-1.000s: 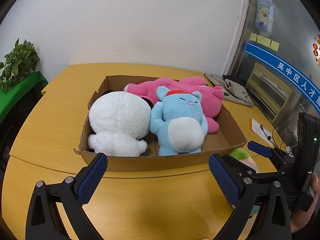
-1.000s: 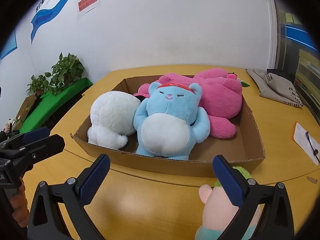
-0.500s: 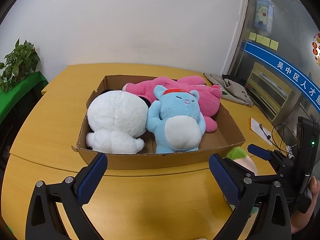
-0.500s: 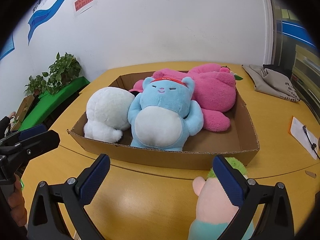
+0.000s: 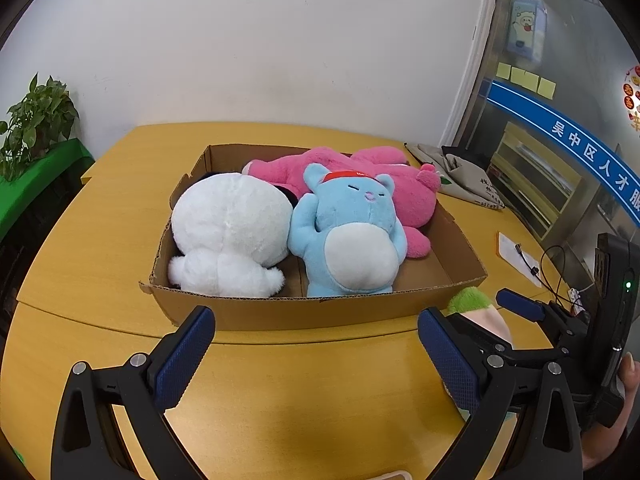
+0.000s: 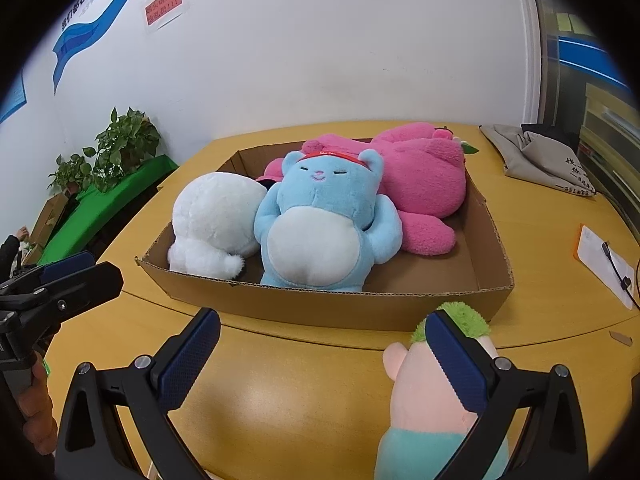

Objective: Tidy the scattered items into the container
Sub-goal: 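Open both grippers and move them back onto the pink-and-teal toy, then close the left and right grippers on the pink-and-teal toy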

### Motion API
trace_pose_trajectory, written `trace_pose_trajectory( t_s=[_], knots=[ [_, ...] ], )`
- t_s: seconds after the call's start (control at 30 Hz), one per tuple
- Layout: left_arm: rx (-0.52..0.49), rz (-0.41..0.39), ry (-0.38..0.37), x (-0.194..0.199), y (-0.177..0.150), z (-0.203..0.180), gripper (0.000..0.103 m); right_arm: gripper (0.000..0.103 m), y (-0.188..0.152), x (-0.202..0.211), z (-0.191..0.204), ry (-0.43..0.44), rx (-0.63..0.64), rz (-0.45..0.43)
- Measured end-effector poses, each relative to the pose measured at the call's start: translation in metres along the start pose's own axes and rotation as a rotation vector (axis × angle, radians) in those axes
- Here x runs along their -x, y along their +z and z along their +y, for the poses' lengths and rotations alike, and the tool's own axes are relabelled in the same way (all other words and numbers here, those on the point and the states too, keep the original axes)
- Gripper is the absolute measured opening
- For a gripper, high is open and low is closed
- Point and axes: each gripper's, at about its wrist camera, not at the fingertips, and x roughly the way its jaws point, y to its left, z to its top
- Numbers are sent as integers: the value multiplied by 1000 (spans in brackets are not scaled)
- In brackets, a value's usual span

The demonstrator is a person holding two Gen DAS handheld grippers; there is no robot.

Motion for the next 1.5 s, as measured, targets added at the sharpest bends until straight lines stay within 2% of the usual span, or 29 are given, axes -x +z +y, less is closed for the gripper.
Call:
trace_pose_trajectory(
  t_s=[1.03,1.13,1.27,1.37,1.5],
  knots=[
    [-18,3,-19,3,-10,-7,103,102,-5,13,5,-16,27,-21],
    [-17,10,-29,0,-9,-9,103,102,-4,18,-6,2,11,-46],
    [-34,39,-51,-10,-13,-13,103,102,-7,27,-48,-18,-58,-78],
    [-33,74,-89,-23,-15,-19,103,102,-22,23,-81,-44,-62,-13],
    [-61,146,-187,-53,-17,-38,103,102,-57,5,-102,-82,-34,103]
  ],
)
